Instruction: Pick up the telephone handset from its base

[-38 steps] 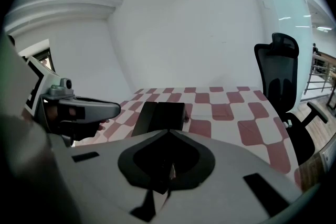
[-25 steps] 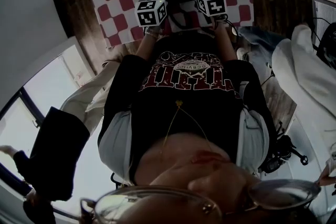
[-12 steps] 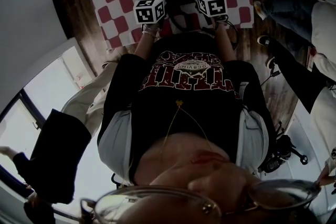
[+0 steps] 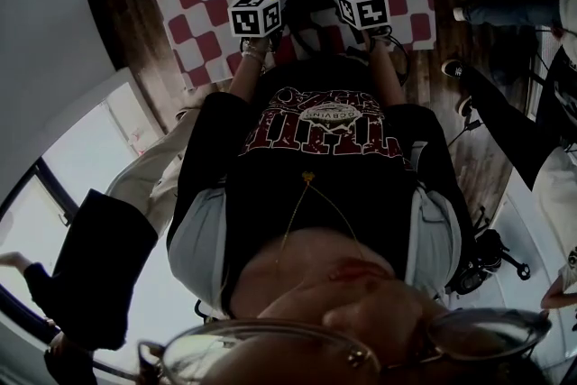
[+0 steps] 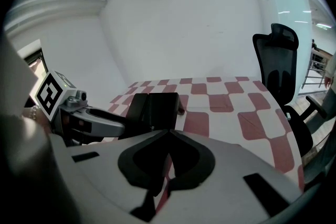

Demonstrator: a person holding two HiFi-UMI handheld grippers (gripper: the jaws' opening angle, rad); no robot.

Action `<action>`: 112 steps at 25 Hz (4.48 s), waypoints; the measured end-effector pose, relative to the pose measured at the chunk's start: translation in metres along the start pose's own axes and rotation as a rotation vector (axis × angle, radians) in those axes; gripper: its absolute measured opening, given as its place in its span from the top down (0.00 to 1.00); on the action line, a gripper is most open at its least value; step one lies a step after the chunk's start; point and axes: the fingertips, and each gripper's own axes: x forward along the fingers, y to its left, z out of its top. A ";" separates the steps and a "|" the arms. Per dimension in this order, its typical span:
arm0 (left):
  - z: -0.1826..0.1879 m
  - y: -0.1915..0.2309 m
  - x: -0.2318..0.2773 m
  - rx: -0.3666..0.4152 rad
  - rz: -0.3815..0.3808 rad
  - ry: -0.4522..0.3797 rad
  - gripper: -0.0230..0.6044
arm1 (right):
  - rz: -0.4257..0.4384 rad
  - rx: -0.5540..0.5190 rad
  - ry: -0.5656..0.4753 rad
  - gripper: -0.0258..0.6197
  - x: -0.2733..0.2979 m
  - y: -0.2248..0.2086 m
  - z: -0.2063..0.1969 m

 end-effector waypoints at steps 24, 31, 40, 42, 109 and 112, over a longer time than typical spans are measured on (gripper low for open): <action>-0.014 0.000 0.023 -0.116 -0.168 0.049 0.66 | 0.003 -0.013 0.033 0.93 0.008 0.003 -0.002; -0.020 0.003 0.024 -0.141 -0.146 0.060 0.69 | 0.001 -0.009 0.033 0.93 0.008 0.002 -0.003; -0.010 -0.001 0.018 -0.166 -0.122 0.053 0.73 | 0.003 -0.003 0.025 0.93 0.006 0.002 -0.002; -0.008 -0.001 0.017 -0.173 -0.116 0.060 0.74 | 0.001 0.000 0.022 0.93 0.004 0.002 -0.002; 0.008 -0.042 -0.040 -0.177 -0.223 -0.056 0.84 | 0.027 -0.016 -0.041 0.93 -0.027 0.024 -0.006; 0.011 -0.047 -0.046 -0.173 -0.232 -0.070 0.84 | 0.027 -0.021 -0.045 0.93 -0.029 0.027 -0.006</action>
